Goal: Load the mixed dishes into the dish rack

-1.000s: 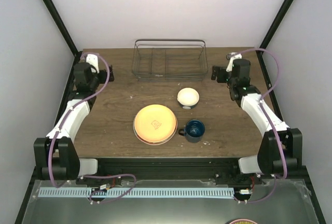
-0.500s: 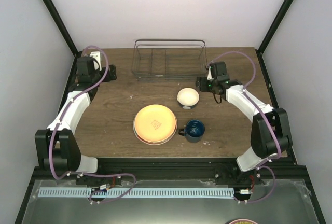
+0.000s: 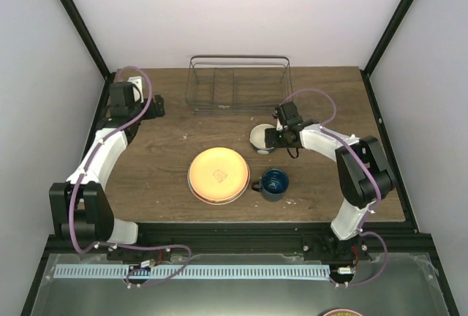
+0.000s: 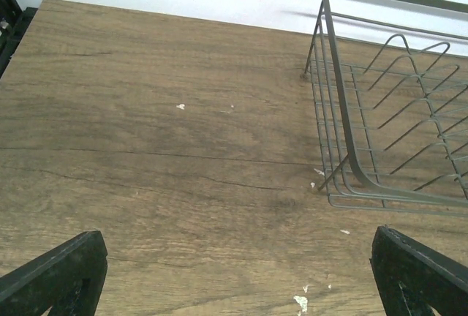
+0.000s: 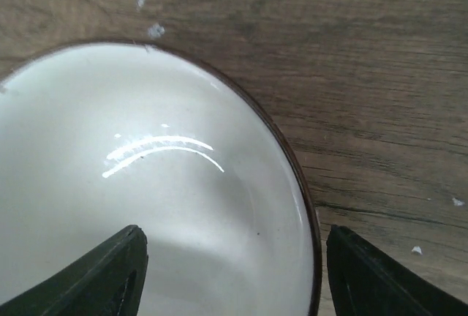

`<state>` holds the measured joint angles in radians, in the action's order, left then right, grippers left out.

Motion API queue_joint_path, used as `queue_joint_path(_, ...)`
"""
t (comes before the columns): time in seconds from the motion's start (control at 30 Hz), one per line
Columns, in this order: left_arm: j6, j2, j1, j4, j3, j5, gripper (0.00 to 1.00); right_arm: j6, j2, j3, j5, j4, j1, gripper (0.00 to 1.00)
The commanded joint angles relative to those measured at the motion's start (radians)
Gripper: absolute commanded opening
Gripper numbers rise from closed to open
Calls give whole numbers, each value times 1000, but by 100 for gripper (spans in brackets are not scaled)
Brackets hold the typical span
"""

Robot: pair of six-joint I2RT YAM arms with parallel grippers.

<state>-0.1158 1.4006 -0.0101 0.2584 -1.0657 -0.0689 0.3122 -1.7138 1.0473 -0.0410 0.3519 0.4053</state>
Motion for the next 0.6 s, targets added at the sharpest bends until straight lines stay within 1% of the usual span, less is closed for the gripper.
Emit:
queue_joint_path(0.0,-16,5,-2,10,-11,-2,100,-7,-35,-4,24,-36,9,66)
queue_joint_path(0.07,-21,11,-2,10,-12,-7,100,-21,-48,-11,36,-52,9,59)
queue_joint_path(0.1,-23,13,-2,12,-12,-10,100,-29,-53,-12,39,-57,9,53)
queue_joint_path(0.23,-21,15,-2,24,-13,-7,100,-56,-67,6,29,-45,9,19)
queue_joint_path(0.33,-21,16,-2,30,-10,-5,100,-62,-49,14,45,-25,9,2)
queue_joint_path(0.47,-21,17,-2,34,-13,-8,100,-52,2,22,119,37,9,1)
queue_joint_path(0.57,-24,18,-3,38,-24,-5,100,-5,51,39,237,132,9,1)
